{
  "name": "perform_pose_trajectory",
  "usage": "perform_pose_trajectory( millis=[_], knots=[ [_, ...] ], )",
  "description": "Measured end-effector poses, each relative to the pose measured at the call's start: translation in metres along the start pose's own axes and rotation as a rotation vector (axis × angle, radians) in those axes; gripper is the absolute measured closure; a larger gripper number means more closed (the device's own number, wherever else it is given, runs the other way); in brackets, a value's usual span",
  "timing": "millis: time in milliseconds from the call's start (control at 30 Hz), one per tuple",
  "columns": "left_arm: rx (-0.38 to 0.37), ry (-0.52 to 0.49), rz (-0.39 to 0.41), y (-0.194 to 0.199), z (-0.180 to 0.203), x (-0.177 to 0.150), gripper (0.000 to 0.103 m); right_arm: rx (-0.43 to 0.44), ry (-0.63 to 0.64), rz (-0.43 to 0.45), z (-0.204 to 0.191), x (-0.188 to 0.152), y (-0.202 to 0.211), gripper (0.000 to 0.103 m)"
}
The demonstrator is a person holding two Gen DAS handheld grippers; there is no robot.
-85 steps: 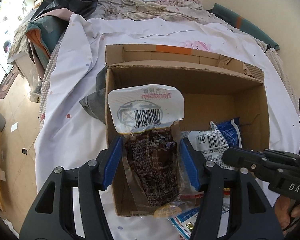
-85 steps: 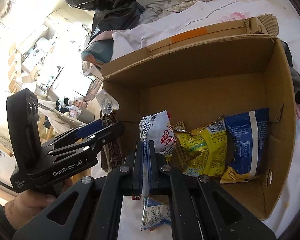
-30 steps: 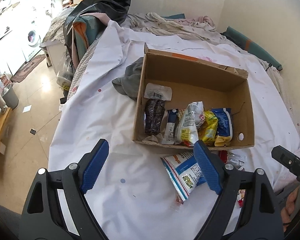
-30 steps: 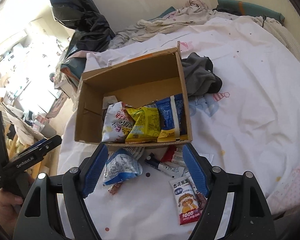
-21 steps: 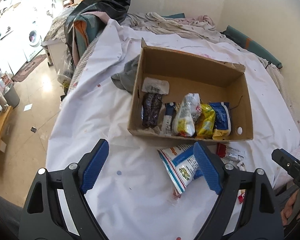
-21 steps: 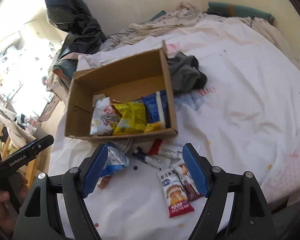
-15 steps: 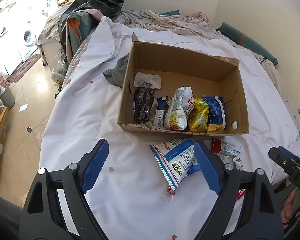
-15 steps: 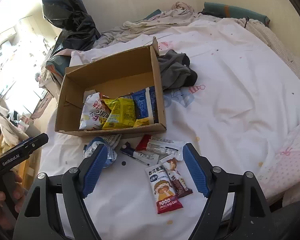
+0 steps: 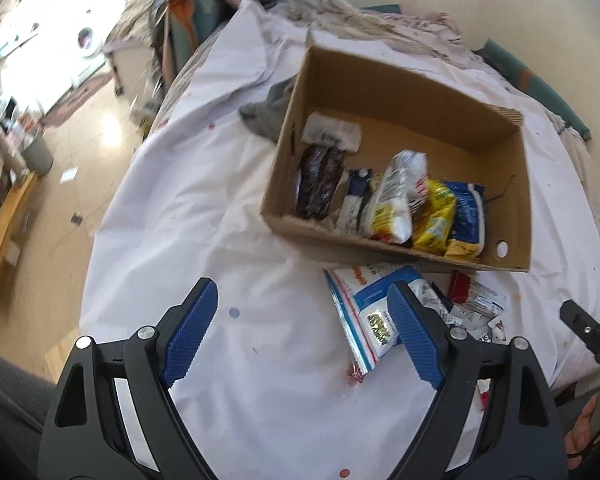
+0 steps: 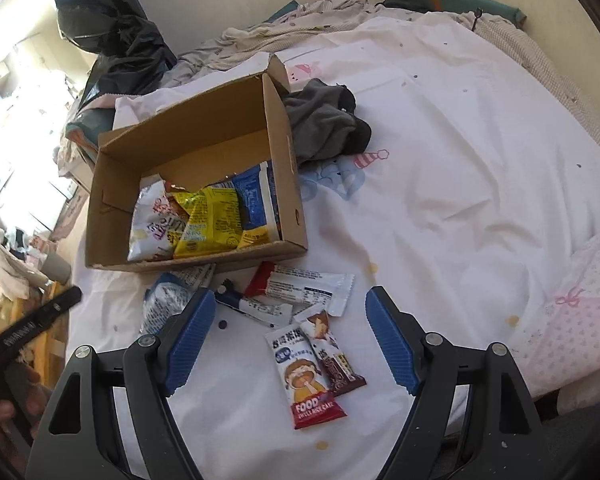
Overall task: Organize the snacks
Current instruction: 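Move both grippers back toward the snacks beside the box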
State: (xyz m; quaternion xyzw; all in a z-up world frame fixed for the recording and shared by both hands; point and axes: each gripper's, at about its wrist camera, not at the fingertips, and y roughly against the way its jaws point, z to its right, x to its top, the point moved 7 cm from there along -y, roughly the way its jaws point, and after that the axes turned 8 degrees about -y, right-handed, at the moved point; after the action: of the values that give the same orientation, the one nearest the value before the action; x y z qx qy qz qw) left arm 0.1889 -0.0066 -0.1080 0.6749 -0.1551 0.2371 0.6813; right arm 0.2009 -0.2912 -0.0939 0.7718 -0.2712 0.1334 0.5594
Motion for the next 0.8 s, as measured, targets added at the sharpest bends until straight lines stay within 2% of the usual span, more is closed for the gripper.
perform_pose_trajectory(
  millis=[167,367,533,633,800],
  knots=[
    [-0.023,0.051,-0.08,-0.021,0.008,-0.016,0.019,0.055,-0.04,-0.05,0.001,-0.002,-0.005,0.023],
    [-0.105,0.104,-0.169,-0.05,0.049,-0.018,0.018,0.11,-0.087,-0.084,0.001,-0.002,-0.009,0.023],
    [-0.063,0.129,-0.246,-0.081,0.07,-0.016,0.019,0.119,-0.112,-0.093,0.003,0.0,-0.012,0.023],
    [-0.088,0.161,-0.258,-0.093,0.078,-0.013,0.018,0.117,-0.113,-0.099,0.004,-0.001,-0.013,0.023],
    [-0.108,0.142,-0.368,-0.116,0.095,-0.027,0.017,0.103,-0.12,-0.111,0.006,-0.001,-0.016,0.023]
  ],
)
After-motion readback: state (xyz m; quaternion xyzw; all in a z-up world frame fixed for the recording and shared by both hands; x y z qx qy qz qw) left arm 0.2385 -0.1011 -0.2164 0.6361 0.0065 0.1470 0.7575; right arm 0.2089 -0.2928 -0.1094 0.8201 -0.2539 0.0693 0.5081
